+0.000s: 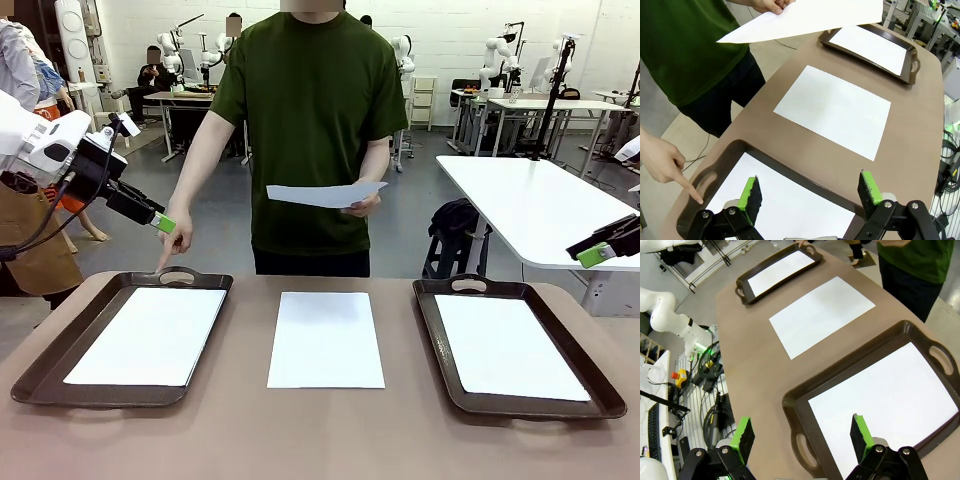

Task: Sort the A4 documents.
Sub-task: Receive the A4 Paper.

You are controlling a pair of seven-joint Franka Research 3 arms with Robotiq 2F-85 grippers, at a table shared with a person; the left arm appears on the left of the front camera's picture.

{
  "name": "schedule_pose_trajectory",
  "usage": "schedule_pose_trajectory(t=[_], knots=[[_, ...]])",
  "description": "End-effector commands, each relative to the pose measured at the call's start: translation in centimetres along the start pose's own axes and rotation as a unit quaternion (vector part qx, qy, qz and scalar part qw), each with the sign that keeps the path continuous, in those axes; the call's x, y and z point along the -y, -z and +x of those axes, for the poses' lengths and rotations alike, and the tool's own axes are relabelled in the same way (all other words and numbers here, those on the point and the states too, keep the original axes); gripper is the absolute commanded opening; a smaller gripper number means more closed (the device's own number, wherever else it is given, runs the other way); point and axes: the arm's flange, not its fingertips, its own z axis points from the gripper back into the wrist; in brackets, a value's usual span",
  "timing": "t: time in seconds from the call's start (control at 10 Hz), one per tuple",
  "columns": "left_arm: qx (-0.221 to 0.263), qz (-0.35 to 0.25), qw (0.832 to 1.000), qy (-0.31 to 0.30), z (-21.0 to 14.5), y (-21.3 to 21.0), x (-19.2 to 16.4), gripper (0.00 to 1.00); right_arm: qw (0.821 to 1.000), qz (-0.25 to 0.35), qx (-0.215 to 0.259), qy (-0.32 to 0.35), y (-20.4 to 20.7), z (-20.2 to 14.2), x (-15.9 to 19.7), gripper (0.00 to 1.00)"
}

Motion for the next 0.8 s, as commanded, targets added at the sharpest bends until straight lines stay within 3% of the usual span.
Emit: schedule_pose_trajectory(t=[0.0,0.7], knots=[[0.0,-0.004,1.0,0.01,-0.09,-0.04,0.03,1.0,1.0,0.002,0.0,-0.003,0.01,-0.03,-0.05,1.0],[0.0,-0.004,1.0,0.01,-0.09,-0.04,0.03,1.0,1.0,0.002,0.0,-0.003,0.01,-0.03,-0.05,1.0]])
